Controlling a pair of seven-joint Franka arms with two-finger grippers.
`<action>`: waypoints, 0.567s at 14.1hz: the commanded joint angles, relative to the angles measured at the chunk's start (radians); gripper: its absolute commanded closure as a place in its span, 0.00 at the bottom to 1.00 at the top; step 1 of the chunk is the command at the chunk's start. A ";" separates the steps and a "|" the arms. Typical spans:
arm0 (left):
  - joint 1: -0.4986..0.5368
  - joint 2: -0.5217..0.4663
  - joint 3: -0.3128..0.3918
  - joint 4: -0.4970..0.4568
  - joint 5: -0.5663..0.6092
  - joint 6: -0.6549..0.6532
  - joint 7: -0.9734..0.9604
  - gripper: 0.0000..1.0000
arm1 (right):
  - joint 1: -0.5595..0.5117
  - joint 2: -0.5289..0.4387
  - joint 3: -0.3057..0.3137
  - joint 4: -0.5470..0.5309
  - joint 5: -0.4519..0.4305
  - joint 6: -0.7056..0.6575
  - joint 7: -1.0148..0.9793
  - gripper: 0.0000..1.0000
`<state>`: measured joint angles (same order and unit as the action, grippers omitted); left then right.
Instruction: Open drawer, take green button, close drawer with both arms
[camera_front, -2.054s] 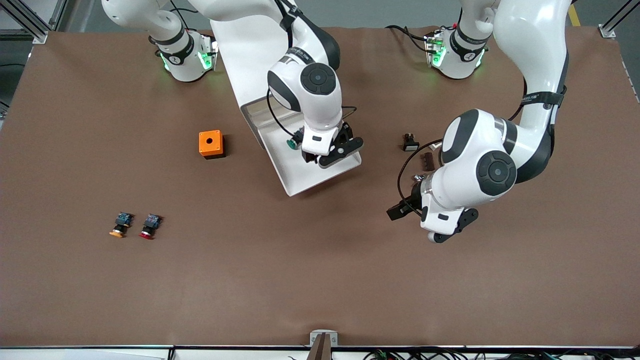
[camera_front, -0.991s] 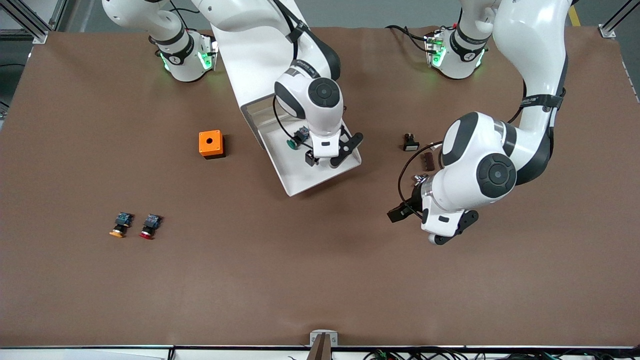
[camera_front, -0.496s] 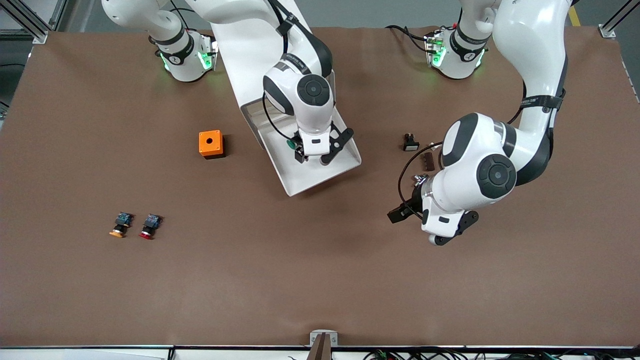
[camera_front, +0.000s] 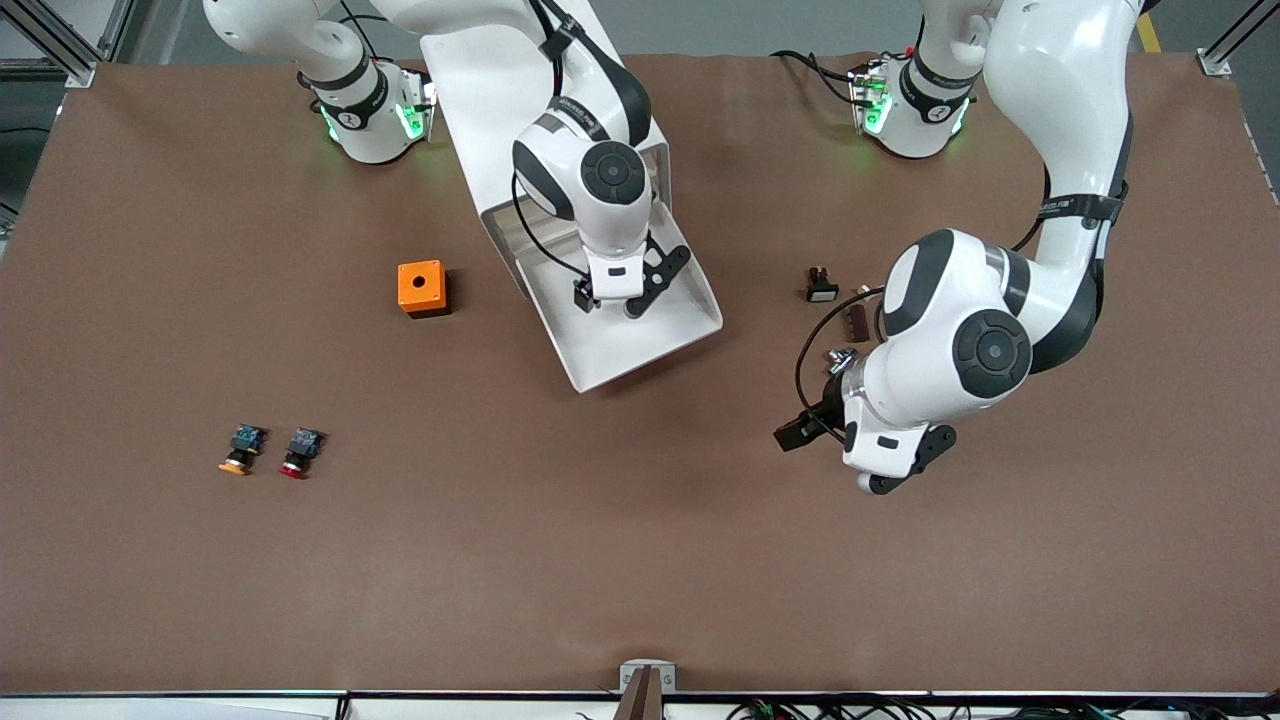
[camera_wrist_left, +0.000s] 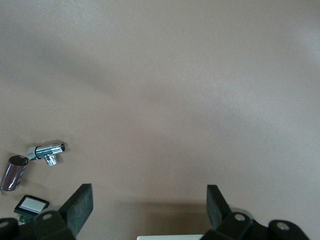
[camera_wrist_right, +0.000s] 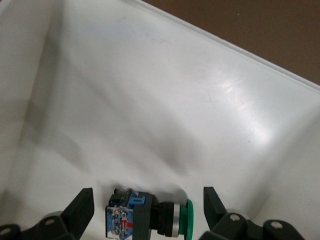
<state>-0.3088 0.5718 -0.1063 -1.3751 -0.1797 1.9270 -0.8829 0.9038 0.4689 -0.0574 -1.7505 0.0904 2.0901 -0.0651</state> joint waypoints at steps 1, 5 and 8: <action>-0.001 0.005 -0.001 0.007 0.019 0.009 -0.002 0.00 | 0.009 -0.042 0.004 -0.058 0.008 0.008 0.019 0.03; 0.001 0.011 -0.001 0.007 0.017 0.014 -0.001 0.00 | 0.033 -0.055 0.004 -0.086 0.008 0.013 0.079 0.03; 0.001 0.013 -0.001 0.007 0.017 0.018 0.001 0.00 | 0.041 -0.065 0.004 -0.119 0.008 0.034 0.087 0.03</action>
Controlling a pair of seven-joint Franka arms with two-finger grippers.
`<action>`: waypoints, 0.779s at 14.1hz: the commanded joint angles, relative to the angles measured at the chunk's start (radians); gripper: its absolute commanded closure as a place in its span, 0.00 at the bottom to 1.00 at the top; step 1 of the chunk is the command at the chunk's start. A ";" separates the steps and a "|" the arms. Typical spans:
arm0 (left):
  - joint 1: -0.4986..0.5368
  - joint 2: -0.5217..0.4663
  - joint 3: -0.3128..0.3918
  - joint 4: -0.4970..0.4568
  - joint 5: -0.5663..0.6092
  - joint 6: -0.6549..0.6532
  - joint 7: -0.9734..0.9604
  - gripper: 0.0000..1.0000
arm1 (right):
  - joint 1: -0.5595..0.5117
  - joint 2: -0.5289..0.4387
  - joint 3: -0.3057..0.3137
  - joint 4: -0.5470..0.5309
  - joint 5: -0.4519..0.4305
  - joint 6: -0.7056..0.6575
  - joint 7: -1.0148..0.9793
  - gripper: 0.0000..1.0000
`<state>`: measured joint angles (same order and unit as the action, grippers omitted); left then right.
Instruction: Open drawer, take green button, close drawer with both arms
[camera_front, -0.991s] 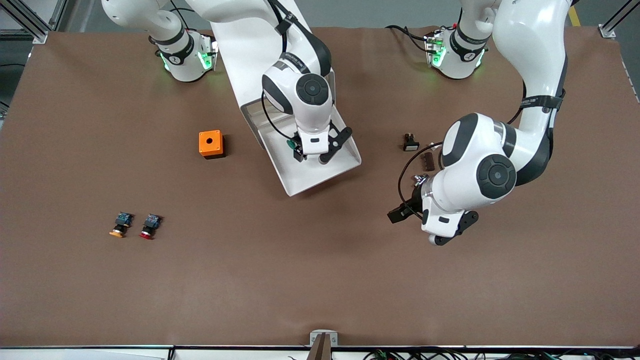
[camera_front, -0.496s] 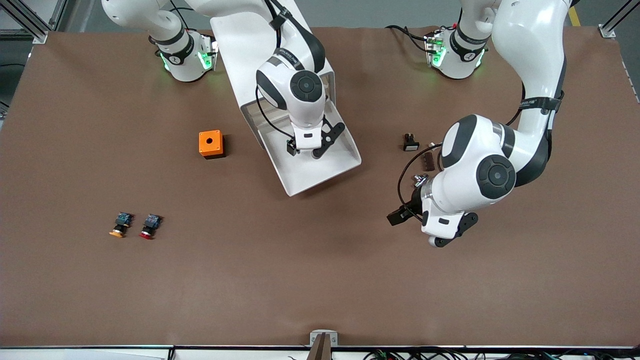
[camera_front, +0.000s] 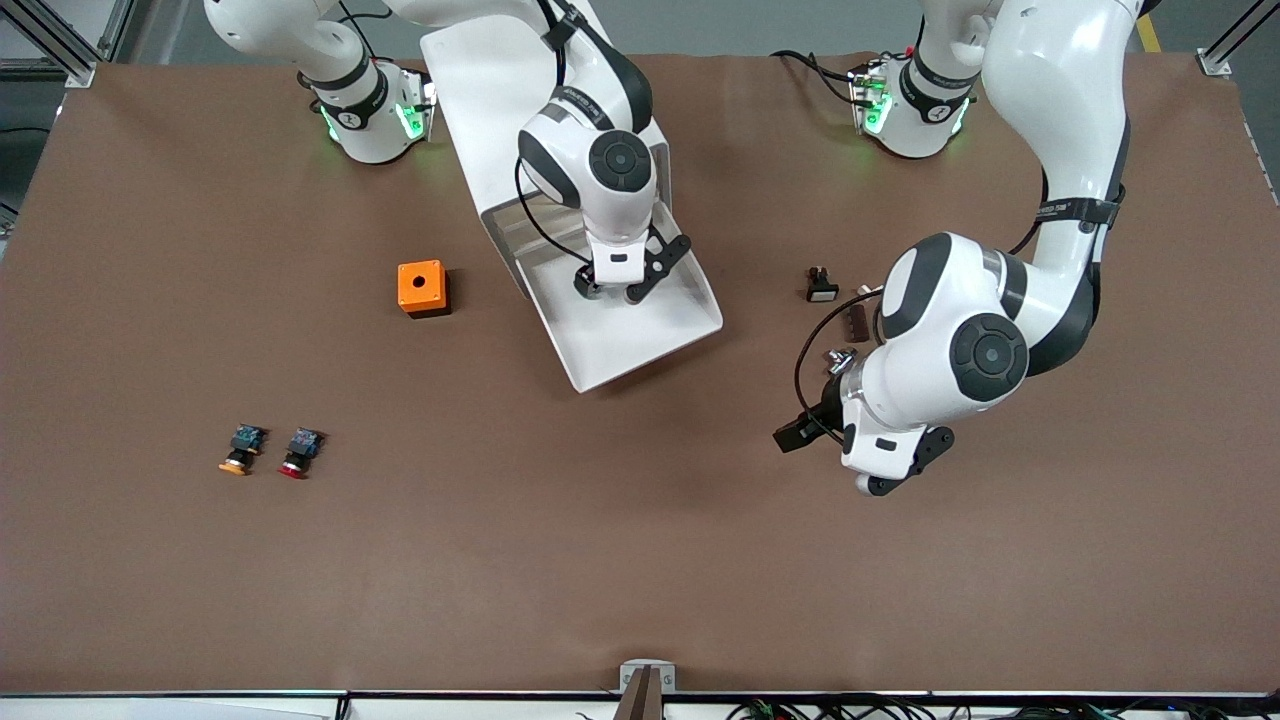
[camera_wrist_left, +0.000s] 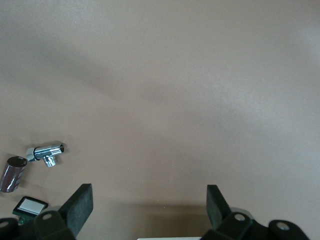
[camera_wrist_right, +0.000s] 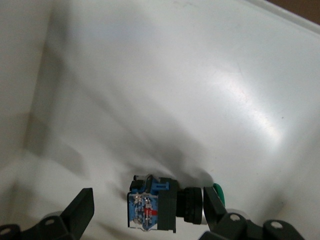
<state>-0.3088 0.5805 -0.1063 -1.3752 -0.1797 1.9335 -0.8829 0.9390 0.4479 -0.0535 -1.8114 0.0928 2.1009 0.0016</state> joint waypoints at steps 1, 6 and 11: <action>0.000 0.004 -0.001 0.007 0.017 0.013 0.001 0.00 | 0.009 -0.046 0.000 -0.062 0.005 0.025 0.026 0.03; 0.002 0.012 -0.001 0.007 0.017 0.015 0.002 0.00 | 0.017 -0.043 0.000 -0.062 0.005 0.025 0.052 0.03; 0.004 0.015 -0.001 0.007 0.017 0.021 0.004 0.00 | 0.012 -0.043 -0.002 -0.052 0.004 0.021 0.051 0.03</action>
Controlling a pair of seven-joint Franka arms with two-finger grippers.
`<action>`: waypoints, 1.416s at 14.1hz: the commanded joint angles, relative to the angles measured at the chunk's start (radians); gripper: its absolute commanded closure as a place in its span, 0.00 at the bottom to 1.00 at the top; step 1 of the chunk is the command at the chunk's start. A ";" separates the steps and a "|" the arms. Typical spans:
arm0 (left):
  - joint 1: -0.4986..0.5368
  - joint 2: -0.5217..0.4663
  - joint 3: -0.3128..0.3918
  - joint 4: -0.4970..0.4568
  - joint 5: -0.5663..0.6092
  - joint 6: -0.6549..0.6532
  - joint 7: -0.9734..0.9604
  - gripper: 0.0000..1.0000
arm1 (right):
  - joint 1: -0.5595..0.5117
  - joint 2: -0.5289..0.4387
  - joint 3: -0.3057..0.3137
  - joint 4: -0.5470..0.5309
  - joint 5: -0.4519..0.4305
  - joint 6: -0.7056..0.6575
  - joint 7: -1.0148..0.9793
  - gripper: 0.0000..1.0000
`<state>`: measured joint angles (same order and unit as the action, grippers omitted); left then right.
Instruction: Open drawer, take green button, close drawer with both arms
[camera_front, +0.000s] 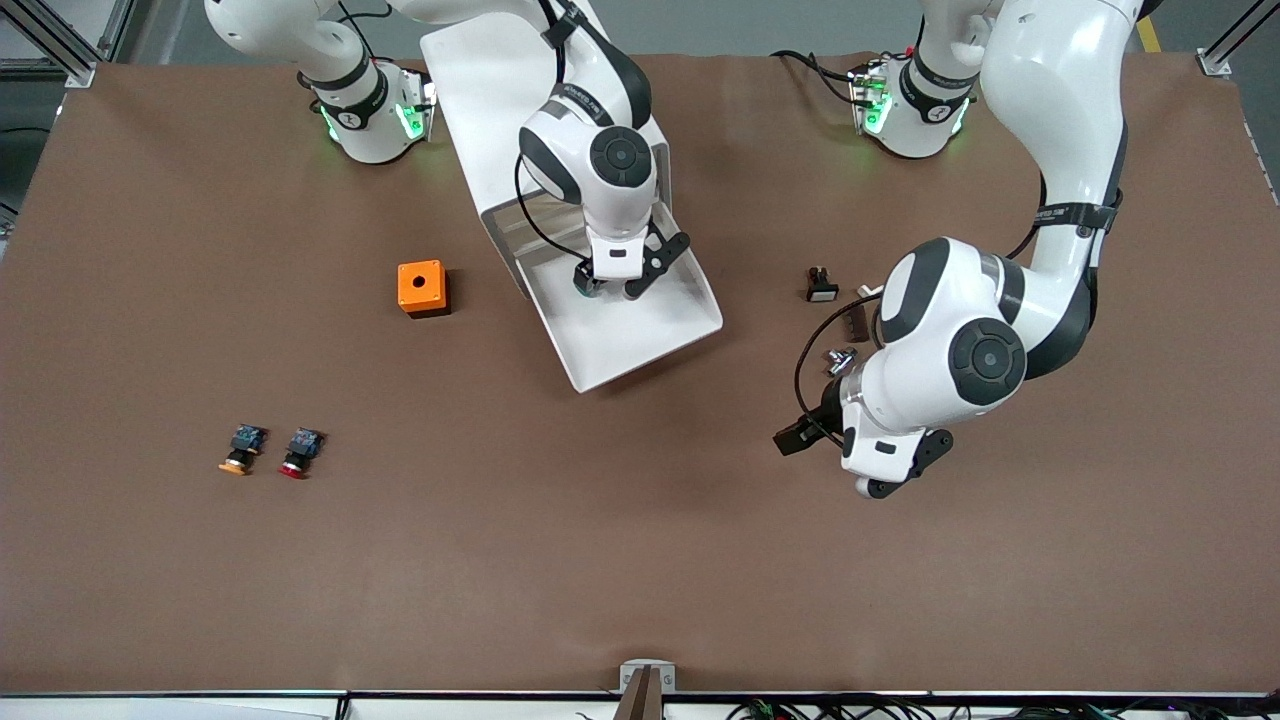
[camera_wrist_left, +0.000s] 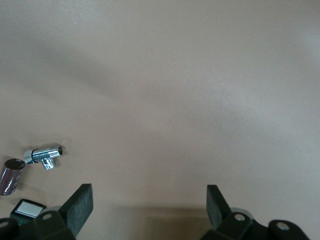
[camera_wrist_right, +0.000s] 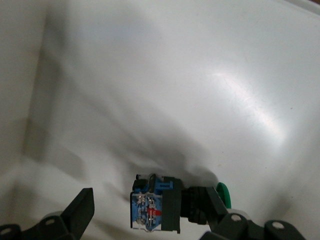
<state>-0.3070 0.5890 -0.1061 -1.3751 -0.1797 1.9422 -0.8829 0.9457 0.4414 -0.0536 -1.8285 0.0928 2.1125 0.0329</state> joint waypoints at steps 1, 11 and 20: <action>0.002 0.006 -0.001 0.007 0.017 0.012 0.004 0.00 | 0.002 -0.036 -0.002 -0.031 0.004 0.004 0.019 0.03; 0.002 -0.023 0.009 0.007 0.019 -0.005 -0.078 0.00 | -0.011 -0.030 -0.008 -0.021 -0.011 0.009 -0.005 0.03; -0.001 -0.020 0.019 0.041 0.066 0.058 -0.869 0.00 | -0.010 -0.029 -0.008 -0.029 -0.084 0.009 -0.002 0.02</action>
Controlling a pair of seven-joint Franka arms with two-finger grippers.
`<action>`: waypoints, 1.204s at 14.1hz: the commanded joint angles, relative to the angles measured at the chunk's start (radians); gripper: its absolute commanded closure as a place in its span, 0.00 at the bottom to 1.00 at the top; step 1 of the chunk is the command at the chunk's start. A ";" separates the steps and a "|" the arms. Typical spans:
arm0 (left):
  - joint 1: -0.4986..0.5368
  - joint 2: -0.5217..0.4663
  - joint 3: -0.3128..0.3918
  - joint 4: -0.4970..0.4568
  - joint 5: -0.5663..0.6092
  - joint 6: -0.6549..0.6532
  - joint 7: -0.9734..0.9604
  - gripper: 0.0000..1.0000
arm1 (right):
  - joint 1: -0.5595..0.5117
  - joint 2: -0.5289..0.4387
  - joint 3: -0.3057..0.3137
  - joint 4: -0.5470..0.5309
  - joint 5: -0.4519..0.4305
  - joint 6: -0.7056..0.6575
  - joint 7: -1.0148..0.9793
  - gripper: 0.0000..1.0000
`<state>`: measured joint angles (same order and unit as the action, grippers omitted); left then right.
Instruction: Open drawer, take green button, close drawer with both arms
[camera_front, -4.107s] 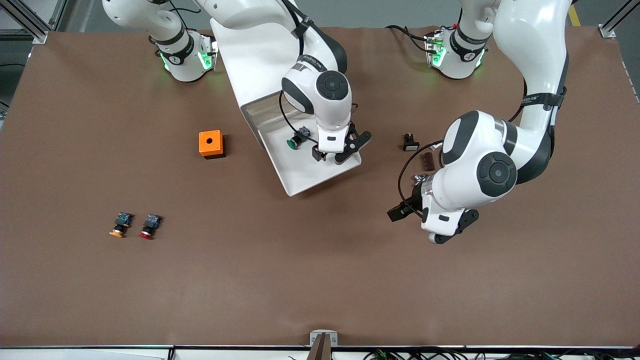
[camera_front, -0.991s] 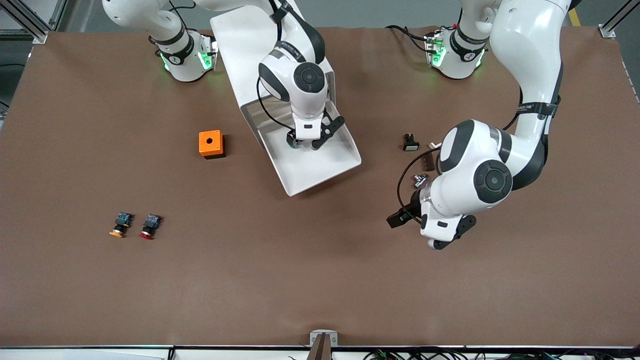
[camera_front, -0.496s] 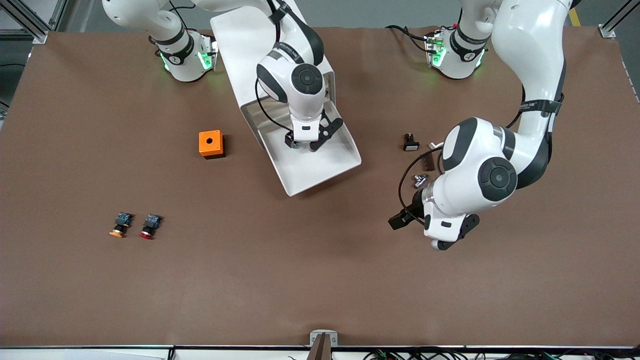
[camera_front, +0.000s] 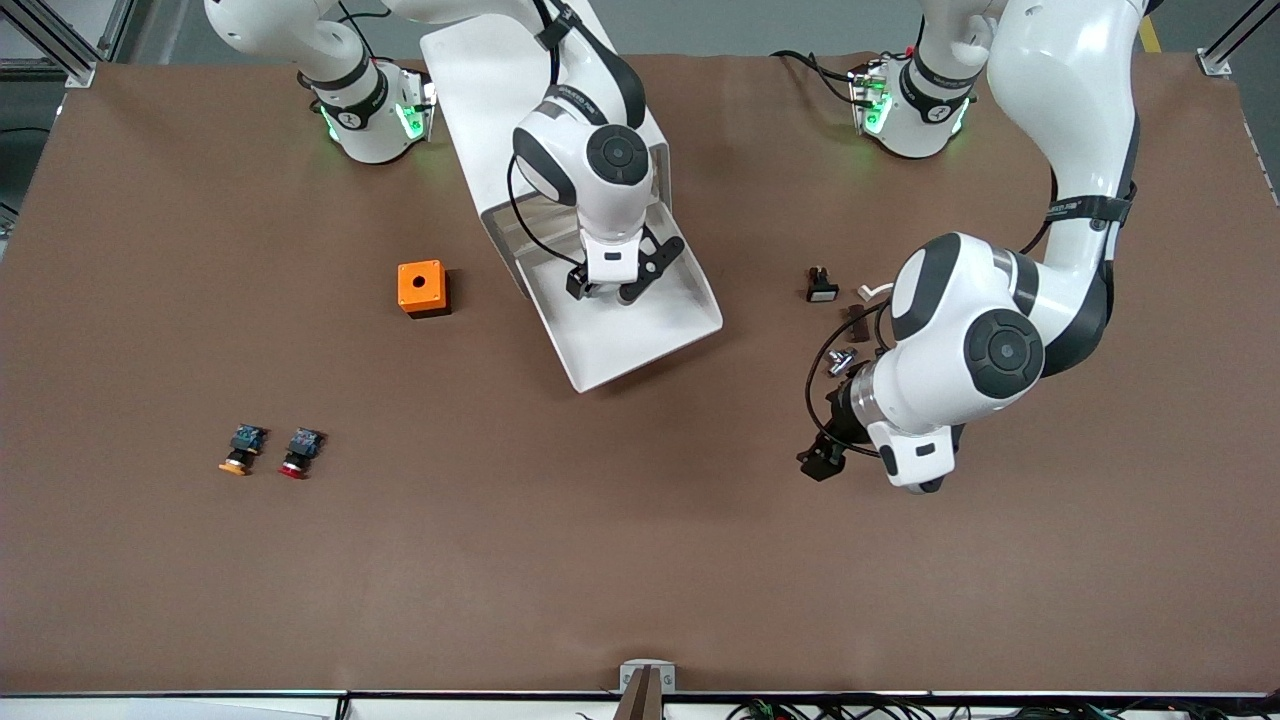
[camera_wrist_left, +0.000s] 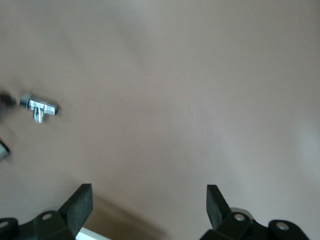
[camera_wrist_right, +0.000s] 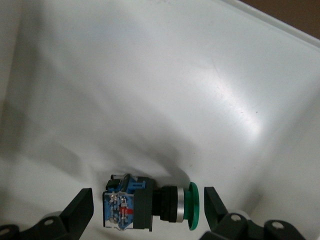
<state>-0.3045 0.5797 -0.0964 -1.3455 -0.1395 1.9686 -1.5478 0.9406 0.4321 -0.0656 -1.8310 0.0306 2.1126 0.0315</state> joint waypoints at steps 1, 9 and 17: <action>-0.002 -0.008 0.009 0.012 0.026 0.059 -0.281 0.00 | -0.005 -0.019 0.006 -0.028 -0.021 0.010 0.002 0.02; 0.001 0.002 0.011 0.014 0.029 0.084 -0.523 0.00 | 0.001 -0.018 0.006 -0.033 -0.017 0.012 0.018 0.02; -0.007 0.011 0.011 0.012 0.032 0.084 -0.520 0.00 | 0.009 -0.016 0.006 -0.044 -0.015 0.015 0.042 0.03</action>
<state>-0.3048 0.5870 -0.0886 -1.3363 -0.1327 2.0422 -2.0475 0.9429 0.4321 -0.0634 -1.8505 0.0300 2.1130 0.0401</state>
